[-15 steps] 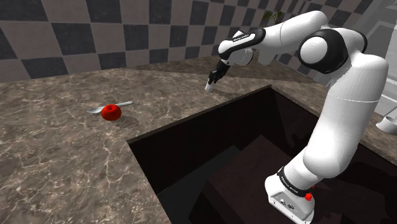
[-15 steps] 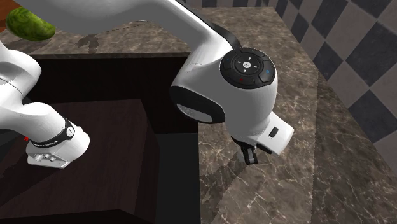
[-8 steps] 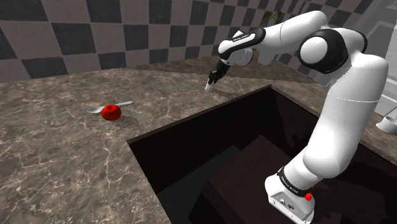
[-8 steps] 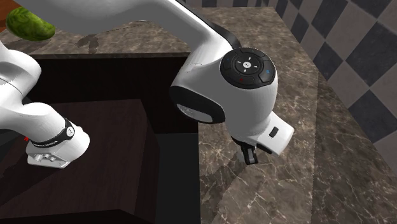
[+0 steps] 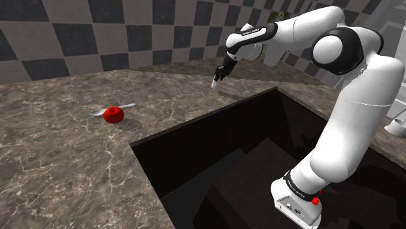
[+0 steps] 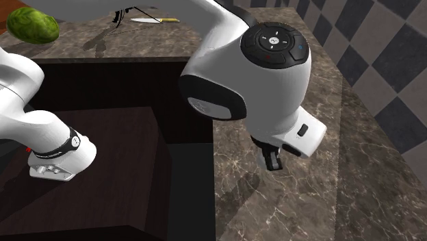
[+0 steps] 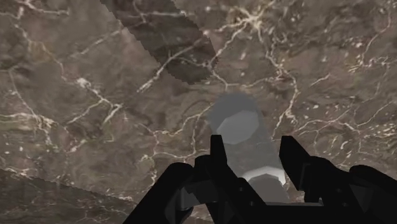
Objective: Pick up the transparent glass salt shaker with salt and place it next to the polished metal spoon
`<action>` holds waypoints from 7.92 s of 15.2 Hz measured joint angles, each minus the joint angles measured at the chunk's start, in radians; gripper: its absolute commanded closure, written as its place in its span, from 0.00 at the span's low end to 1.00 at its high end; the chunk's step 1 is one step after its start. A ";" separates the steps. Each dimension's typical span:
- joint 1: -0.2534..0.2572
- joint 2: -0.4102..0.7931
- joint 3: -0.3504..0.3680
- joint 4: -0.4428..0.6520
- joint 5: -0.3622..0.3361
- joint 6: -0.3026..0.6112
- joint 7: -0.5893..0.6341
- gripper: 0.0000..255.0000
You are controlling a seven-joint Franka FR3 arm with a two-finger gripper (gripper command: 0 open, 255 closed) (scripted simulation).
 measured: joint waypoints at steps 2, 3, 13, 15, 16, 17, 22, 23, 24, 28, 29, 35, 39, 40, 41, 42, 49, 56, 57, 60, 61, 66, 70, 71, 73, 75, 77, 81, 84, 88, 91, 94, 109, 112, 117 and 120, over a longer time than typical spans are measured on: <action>0.002 -0.011 -0.003 0.008 -0.008 -0.019 0.008 1.00; 0.003 -0.018 -0.004 0.014 -0.012 -0.030 0.013 1.00; 0.006 -0.067 -0.016 0.084 -0.048 -0.145 0.053 1.00; 0.006 -0.077 -0.019 0.096 -0.054 -0.166 0.058 1.00; 0.007 -0.082 -0.019 0.104 -0.058 -0.178 0.063 1.00; 0.007 -0.085 -0.020 0.111 -0.060 -0.188 0.066 1.00; 0.007 -0.099 -0.023 0.163 -0.072 -0.252 0.083 1.00; 0.007 -0.101 -0.024 0.173 -0.074 -0.263 0.086 1.00; 0.007 -0.101 -0.024 0.185 -0.076 -0.275 0.090 1.00; 0.014 -0.110 -0.022 0.214 -0.086 -0.310 0.110 1.00; 0.028 -0.128 -0.016 0.187 -0.094 -0.296 0.129 1.00; 0.110 -0.206 0.028 0.087 -0.143 -0.249 0.261 1.00; 0.163 -0.247 0.065 0.036 -0.176 -0.224 0.360 1.00; 0.177 -0.251 0.076 0.027 -0.184 -0.213 0.387 1.00; 0.192 -0.252 0.087 0.022 -0.192 -0.206 0.416 1.00; 0.204 -0.253 0.097 0.021 -0.198 -0.204 0.439 1.00; 0.291 -0.261 0.167 0.006 -0.251 -0.179 0.617 1.00; 0.375 -0.224 0.232 0.059 -0.306 -0.185 0.791 1.00; 0.388 -0.215 0.241 0.064 -0.314 -0.181 0.816 1.00; 0.427 -0.167 0.266 0.133 -0.341 -0.202 0.891 1.00; 0.441 -0.163 0.274 0.135 -0.350 -0.199 0.916 1.00; 0.495 -0.107 0.301 0.198 -0.387 -0.206 1.011 1.00; 0.500 -0.093 0.302 0.163 -0.392 -0.159 1.022 1.00; 0.500 -0.087 0.302 0.156 -0.393 -0.146 1.022 1.00; 0.499 -0.084 0.302 0.134 -0.394 -0.121 1.023 1.00; 0.500 -0.080 0.301 0.113 -0.396 -0.096 1.025 1.00; 0.501 -0.072 0.301 0.096 -0.398 -0.071 1.028 1.00; 0.500 -0.056 0.300 0.067 -0.401 -0.025 1.029 1.00; 0.502 -0.042 0.299 0.043 -0.405 0.012 1.034 1.00; 0.503 -0.015 0.297 0.021 -0.410 0.062 1.036 1.00; 0.503 -0.001 0.295 0.001 -0.413 0.096 1.039 1.00; 0.506 0.021 0.293 -0.014 -0.418 0.131 1.044 1.00; 0.506 0.041 0.291 -0.027 -0.422 0.166 1.047 0.00; 0.507 0.010 0.294 -0.032 -0.418 0.140 1.047 0.00; 0.501 -0.055 0.298 -0.041 -0.407 0.084 1.037 0.00; 0.501 -0.057 0.298 -0.040 -0.406 0.081 1.037 0.00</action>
